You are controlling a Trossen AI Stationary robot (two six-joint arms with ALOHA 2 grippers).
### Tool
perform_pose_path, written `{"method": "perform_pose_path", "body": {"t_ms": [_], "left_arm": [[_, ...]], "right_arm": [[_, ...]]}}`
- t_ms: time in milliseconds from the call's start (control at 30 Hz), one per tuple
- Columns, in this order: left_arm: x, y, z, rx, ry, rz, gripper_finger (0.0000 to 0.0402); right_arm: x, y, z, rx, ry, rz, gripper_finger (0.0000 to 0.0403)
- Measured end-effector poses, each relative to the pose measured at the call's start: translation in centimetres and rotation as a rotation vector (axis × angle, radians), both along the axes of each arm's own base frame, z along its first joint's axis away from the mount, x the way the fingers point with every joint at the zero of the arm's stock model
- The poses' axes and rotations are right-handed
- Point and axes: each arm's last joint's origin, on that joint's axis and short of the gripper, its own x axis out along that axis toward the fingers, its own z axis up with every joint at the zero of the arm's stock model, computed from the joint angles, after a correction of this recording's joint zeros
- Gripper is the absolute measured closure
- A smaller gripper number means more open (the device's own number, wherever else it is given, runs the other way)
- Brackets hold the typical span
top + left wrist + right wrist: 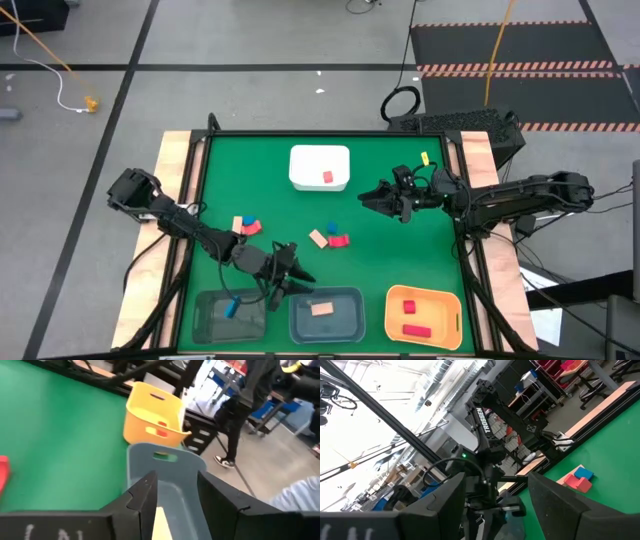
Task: Sort & place blocks by color
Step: Put the left orange block into the white bin
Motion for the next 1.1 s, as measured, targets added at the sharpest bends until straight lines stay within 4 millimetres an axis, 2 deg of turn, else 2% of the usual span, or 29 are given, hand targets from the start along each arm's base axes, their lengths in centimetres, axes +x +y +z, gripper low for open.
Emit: {"method": "perform_pose_path", "body": {"t_ms": [100,200,633,1000,1100], "left_arm": [[0.2,0.9,0.4,0.014,-0.005,0.049,0.0274],[0.5,2.2,1.6,0.014,-0.059,0.106,0.0277],[-0.1,8.9,3.9,0.077,0.015,0.319,0.0277],[-0.2,12.1,2.9,0.102,0.137,0.407,0.0277],[-0.7,13.1,2.9,0.144,0.185,0.429,0.0277]], "right_arm": [[0.0,0.0,0.0,0.000,0.000,0.000,0.0197],[0.0,0.0,0.0,0.000,0.000,0.000,0.0197],[0.0,0.0,0.0,0.000,0.000,0.001,0.0197],[0.0,0.0,0.0,0.000,0.000,0.001,0.0197],[0.0,0.0,0.0,0.000,0.000,0.001,0.0197]]}}
